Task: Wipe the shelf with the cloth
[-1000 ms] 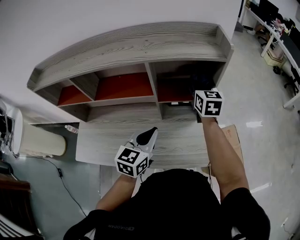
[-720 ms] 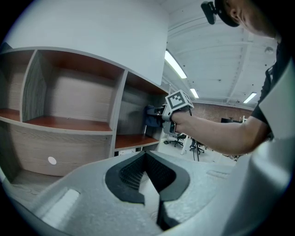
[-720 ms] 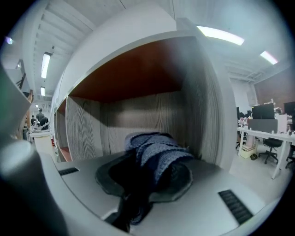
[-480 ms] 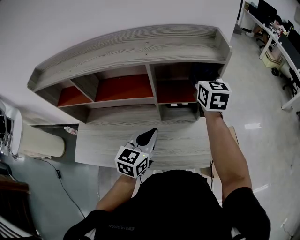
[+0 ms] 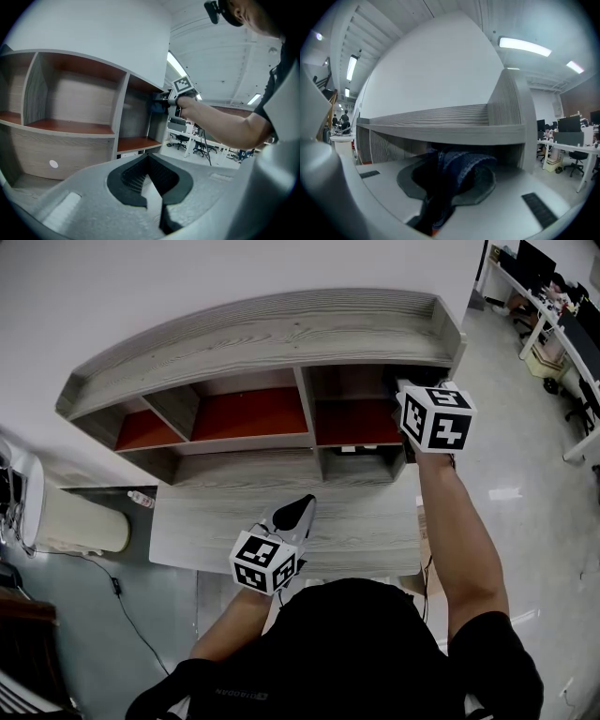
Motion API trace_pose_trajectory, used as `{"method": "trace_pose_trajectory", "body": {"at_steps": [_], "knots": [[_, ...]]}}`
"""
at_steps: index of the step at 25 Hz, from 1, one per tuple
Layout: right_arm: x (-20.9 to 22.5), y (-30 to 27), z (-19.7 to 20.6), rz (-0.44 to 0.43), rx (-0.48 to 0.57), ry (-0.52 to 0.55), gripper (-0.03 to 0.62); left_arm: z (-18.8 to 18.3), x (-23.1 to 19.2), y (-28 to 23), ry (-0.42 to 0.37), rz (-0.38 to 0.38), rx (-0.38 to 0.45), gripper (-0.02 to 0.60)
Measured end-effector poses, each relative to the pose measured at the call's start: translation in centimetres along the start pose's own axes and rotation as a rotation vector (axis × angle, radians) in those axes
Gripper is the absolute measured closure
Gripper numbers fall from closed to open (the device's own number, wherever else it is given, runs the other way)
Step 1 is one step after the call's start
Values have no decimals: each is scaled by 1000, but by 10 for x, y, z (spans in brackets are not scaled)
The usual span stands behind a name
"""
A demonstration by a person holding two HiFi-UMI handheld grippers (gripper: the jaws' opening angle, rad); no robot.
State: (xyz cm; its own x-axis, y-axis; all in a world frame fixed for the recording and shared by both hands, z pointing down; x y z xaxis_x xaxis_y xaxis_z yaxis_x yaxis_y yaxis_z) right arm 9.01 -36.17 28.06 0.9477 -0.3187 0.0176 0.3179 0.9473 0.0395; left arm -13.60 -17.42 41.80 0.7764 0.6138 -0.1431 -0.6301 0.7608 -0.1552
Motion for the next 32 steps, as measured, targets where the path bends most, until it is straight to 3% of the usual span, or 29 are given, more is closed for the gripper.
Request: {"method": "trace_pose_trajectory", "body": {"at_steps": [15,32], "knots": [[-7,-2,-2,3,5,18,499,1,-1,2,1,-4,2,574],[-69,-33,4,-95,0,21,499,3,-19,22,17,-65,10,574]]}}
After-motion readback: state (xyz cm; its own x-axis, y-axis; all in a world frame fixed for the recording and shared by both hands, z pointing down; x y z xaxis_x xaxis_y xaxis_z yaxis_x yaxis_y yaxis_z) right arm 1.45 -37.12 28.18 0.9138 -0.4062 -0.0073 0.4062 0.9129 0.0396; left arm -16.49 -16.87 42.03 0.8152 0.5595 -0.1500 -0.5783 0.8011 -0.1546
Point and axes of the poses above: the fingertips, and each gripper's own axes: y backward along the fingers, x to its right, z out of its underside, the point moved 6 cm from there along y, backward along the fingers, and after that the axes turned 9 degrees about x, right-handed, at the moved point
